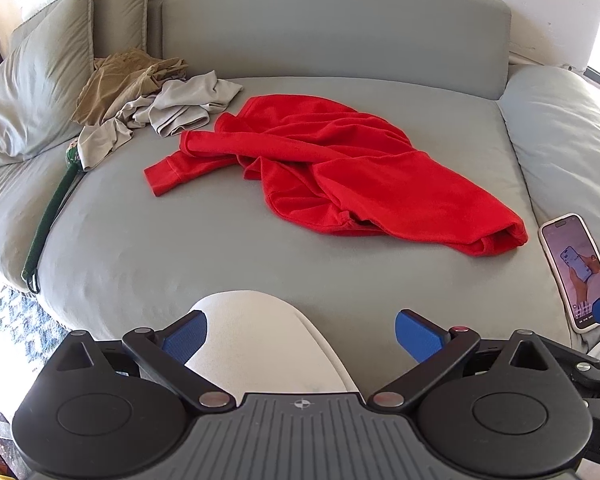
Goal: Fold clothes
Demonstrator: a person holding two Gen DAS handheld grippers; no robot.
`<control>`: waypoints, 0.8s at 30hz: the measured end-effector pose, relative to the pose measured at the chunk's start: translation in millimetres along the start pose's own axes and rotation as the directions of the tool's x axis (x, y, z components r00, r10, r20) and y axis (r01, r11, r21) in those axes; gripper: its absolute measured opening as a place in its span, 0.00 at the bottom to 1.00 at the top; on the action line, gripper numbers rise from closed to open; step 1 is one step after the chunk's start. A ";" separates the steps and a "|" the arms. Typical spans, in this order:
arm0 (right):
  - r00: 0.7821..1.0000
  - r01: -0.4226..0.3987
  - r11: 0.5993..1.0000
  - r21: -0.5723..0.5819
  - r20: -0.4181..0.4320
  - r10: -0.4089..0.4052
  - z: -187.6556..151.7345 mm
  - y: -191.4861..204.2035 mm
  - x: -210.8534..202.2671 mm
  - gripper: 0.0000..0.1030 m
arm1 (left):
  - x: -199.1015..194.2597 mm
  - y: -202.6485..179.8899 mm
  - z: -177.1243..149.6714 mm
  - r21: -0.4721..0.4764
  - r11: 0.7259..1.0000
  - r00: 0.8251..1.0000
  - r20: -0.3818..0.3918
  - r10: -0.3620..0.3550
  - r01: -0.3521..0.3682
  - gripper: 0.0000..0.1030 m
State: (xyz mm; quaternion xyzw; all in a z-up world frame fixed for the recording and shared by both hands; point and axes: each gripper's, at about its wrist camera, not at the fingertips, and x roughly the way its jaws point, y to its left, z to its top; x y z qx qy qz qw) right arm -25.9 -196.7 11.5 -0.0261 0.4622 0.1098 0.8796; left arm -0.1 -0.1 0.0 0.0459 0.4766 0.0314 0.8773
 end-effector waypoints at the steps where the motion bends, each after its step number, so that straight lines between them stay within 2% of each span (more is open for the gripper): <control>1: 1.000 -0.001 1.000 0.002 -0.010 0.001 2.6 0.3 1.2 0.77 | -0.3 -0.3 -0.1 -0.001 1.000 1.000 0.002 0.002 -0.002 0.99; 6: 1.000 -0.004 1.000 0.012 -0.009 0.004 2.2 0.2 1.5 0.78 | -1.8 -0.7 -5.7 -0.012 1.000 1.000 0.014 -0.013 0.014 0.99; 8: 1.000 -0.002 1.000 0.012 -0.007 0.003 2.4 0.3 1.7 0.78 | 3.7 2.6 0.4 -0.021 0.999 1.000 -0.016 -0.027 0.026 0.99; 24: 1.000 -0.006 1.000 0.025 -0.011 0.006 4.2 -3.6 2.0 0.78 | 5.0 -2.7 -2.8 -0.022 0.999 0.999 -0.014 -0.030 0.029 0.99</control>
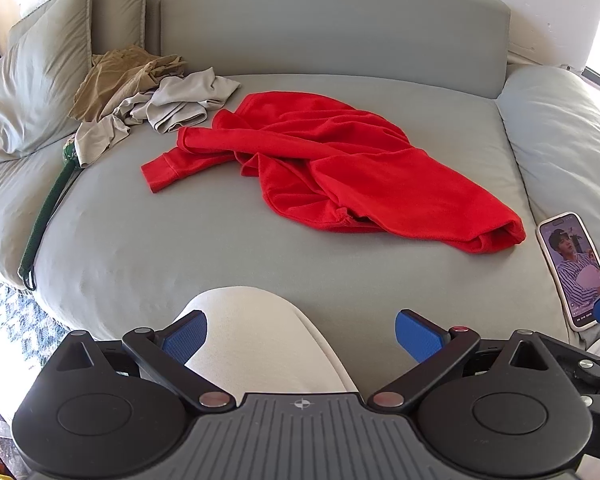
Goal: Fold clothes
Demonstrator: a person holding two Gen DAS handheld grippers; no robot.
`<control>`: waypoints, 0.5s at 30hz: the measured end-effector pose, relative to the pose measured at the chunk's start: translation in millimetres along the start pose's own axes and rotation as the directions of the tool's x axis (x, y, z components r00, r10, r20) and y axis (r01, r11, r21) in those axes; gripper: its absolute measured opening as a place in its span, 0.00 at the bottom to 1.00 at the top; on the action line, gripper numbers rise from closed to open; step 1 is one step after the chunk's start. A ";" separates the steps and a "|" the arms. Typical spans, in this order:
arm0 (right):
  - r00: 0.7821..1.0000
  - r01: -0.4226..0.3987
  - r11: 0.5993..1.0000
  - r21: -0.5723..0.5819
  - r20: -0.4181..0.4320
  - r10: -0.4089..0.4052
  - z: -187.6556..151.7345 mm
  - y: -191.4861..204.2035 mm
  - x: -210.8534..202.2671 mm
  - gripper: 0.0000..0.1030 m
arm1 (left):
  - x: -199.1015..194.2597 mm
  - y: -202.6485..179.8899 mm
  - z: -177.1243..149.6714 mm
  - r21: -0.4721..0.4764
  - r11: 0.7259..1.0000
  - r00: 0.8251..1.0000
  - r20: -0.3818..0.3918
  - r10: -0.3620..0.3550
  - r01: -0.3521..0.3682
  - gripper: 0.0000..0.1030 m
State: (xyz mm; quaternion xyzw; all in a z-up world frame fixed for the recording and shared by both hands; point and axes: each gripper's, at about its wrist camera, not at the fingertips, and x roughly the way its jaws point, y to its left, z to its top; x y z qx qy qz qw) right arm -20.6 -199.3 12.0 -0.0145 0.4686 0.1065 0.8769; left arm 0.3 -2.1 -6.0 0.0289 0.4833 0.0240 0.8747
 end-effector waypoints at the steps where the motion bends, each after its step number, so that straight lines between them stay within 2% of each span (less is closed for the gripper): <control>1: 1.000 0.001 1.000 0.001 0.000 -0.001 0.0 -0.2 -0.2 0.78 | -0.1 0.1 0.0 0.000 1.000 1.000 0.000 0.000 0.000 0.99; 15: 1.000 0.001 1.000 0.008 -0.005 0.000 0.9 -1.7 0.1 0.79 | -0.7 2.1 1.3 0.001 1.000 1.000 -0.004 -0.005 0.005 0.99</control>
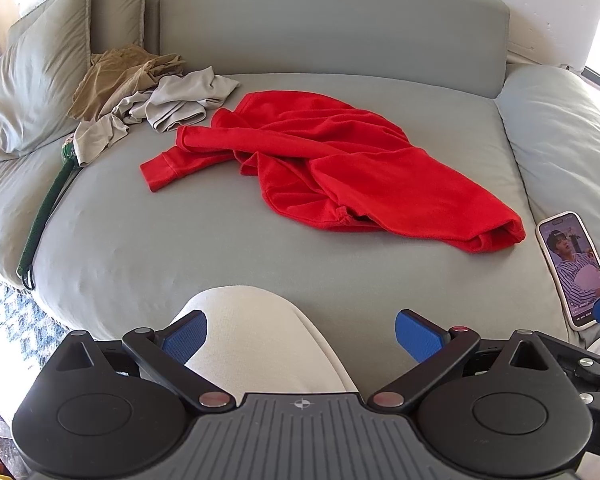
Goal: Fold clothes
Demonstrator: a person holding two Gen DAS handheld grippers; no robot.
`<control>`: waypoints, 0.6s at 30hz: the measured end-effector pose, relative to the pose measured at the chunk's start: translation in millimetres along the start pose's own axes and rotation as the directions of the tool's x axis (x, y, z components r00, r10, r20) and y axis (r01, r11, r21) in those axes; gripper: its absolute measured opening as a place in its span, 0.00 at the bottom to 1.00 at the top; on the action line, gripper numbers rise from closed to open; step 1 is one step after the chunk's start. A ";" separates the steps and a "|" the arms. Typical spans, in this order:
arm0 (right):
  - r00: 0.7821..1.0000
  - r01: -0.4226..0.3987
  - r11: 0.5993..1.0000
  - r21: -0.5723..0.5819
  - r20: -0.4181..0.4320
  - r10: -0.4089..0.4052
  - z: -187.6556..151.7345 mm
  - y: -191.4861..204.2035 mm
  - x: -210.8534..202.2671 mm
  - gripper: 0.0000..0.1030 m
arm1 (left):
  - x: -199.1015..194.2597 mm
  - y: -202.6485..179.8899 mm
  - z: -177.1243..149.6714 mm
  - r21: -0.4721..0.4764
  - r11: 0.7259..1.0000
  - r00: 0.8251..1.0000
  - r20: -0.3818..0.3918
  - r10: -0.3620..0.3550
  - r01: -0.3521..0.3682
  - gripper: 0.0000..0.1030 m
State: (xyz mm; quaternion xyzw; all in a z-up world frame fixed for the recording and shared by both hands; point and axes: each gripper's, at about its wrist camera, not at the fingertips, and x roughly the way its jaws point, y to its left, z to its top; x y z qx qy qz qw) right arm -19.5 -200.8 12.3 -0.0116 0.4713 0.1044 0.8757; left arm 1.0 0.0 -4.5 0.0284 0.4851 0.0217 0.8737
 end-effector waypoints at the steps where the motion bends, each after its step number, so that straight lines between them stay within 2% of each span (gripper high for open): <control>1: 1.000 0.001 1.000 0.000 0.000 -0.001 0.0 0.0 0.0 0.79 | 0.0 0.0 0.2 0.000 1.000 1.000 -0.001 -0.001 0.001 0.99; 18: 1.000 -0.001 1.000 0.006 -0.002 0.001 -0.1 0.4 0.3 0.79 | -1.5 -3.0 3.0 0.013 1.000 1.000 -0.002 -0.003 0.003 0.99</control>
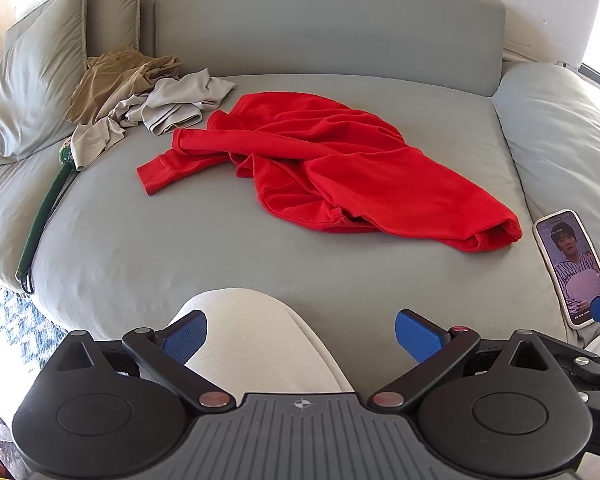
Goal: Fold clothes
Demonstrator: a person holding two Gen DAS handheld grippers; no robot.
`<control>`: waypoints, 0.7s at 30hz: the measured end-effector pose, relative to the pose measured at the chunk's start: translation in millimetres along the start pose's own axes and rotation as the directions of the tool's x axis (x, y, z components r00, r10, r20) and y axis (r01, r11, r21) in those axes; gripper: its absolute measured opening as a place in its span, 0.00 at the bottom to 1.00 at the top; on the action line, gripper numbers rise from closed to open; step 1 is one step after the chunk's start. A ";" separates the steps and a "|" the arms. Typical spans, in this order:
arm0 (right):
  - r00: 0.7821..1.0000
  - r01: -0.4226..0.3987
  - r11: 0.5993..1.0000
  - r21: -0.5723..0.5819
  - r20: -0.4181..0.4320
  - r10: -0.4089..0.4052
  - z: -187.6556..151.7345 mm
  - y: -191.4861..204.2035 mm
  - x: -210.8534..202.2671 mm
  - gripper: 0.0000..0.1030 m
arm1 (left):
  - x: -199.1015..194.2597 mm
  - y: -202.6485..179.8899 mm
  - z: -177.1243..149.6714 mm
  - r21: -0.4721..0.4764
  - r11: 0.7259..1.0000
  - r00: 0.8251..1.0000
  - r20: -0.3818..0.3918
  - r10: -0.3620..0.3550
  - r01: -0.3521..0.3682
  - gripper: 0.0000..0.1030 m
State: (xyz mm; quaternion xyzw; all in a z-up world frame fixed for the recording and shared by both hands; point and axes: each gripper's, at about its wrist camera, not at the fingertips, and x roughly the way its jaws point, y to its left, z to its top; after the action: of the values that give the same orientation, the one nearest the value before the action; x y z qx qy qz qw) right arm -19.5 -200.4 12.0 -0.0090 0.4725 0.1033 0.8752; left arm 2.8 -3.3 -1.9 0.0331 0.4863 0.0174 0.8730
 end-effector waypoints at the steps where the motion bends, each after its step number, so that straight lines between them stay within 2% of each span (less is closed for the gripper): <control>1: 1.000 0.000 1.000 0.000 0.000 0.000 -0.1 -0.1 -0.1 0.79 | -0.1 0.0 0.2 0.001 1.000 1.000 0.000 0.000 0.000 0.99; 21: 1.000 -0.002 1.000 0.007 -0.002 0.002 -0.6 -1.6 0.3 0.79 | -0.3 -0.5 1.7 0.001 1.000 1.000 -0.001 -0.002 0.002 0.98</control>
State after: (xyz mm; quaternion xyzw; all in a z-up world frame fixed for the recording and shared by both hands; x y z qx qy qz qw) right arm -19.5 -202.0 11.3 -0.0058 0.4736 0.1026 0.8747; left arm 4.0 -3.9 -0.8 0.0333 0.4867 0.0163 0.8728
